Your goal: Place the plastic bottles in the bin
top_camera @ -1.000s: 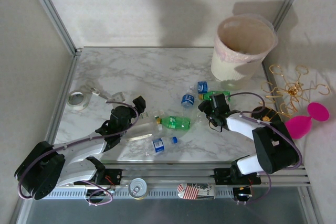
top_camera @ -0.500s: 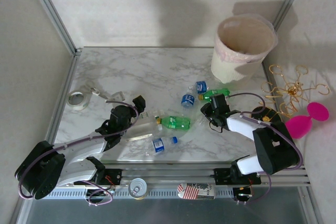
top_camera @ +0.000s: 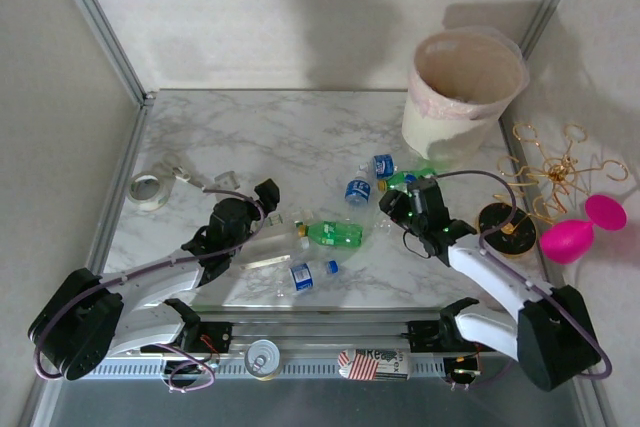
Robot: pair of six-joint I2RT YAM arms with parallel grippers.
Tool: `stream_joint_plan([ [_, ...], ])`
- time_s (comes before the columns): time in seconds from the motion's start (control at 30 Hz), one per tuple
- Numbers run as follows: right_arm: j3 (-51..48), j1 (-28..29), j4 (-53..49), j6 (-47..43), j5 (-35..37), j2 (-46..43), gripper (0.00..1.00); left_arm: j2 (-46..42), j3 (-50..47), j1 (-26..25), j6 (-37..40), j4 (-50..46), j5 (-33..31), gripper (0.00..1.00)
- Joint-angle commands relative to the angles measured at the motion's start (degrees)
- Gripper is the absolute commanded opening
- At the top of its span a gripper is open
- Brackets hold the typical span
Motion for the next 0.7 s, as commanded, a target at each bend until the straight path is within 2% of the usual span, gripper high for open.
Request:
stream_joint_plan([
  [0.0, 5.1, 1.1, -0.2, -6.6, -3.4, -2.5, 0.44, 0.3, 1.7, 0.6, -0.9, 1.0, 2.5, 1.00],
  [0.17, 16.5, 1.1, -4.3, -15.8, -5.2, -0.8, 0.44, -0.9, 2.0, 0.6, -1.0, -0.4, 4.8, 1.00],
  [0.33, 30.1, 0.7, -8.0, -24.4, 1.9, 5.1, 0.46, -1.9, 2.6, 0.6, 0.0, -2.3, 5.3, 1.00],
  [0.4, 36.4, -1.1, -8.5, -27.3, 3.4, 8.7, 0.46, -2.5, 2.4, 0.5, -0.5, -2.6, 5.5, 1.00],
  [0.53, 47.3, -6.9, -8.0, -29.5, 1.7, 15.5, 0.46, -3.2, 2.1, 0.5, -1.3, -3.0, 6.1, 1.00],
  [0.67, 54.2, -11.8, -5.5, -31.2, 5.0, 20.9, 0.46, -2.6, 1.7, 0.6, -0.8, -2.9, 5.9, 1.00],
])
